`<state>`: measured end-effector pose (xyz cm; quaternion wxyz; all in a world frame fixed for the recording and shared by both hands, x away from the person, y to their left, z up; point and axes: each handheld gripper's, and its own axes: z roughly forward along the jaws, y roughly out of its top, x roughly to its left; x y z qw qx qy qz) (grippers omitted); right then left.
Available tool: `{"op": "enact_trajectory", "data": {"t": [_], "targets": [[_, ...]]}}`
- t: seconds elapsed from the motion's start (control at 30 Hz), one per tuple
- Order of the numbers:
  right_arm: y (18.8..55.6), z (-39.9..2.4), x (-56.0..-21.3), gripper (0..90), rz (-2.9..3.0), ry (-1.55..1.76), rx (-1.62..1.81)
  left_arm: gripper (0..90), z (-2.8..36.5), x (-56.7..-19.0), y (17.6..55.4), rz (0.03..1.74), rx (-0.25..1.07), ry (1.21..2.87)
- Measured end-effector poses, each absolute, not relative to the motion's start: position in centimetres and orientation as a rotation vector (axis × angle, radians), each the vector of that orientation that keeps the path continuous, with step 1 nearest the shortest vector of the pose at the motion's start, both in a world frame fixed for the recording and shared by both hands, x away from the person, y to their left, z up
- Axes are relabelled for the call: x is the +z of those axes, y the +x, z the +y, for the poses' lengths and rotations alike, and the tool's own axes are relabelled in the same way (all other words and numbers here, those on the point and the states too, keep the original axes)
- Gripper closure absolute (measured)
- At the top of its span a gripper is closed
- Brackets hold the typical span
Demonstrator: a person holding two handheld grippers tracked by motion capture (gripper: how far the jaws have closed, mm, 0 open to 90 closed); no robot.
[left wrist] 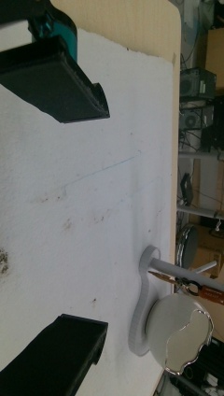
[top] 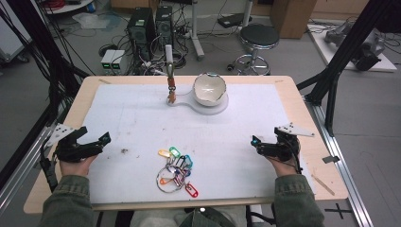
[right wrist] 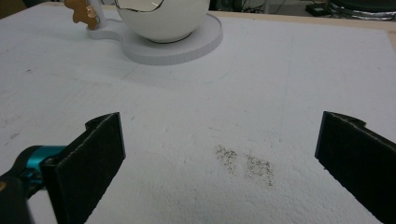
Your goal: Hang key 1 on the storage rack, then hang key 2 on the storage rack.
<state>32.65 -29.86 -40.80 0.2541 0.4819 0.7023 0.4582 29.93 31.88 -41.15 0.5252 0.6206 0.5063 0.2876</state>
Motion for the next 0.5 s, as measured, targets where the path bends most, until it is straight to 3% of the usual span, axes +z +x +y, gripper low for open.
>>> {"op": "enact_trajectory", "data": {"t": [0.5], "targets": [[32.0,-30.1,-40.4,0.5,1.861,1.288,1.268,1.7,27.6,-39.4,29.8,1.065,0.655,1.646]]}}
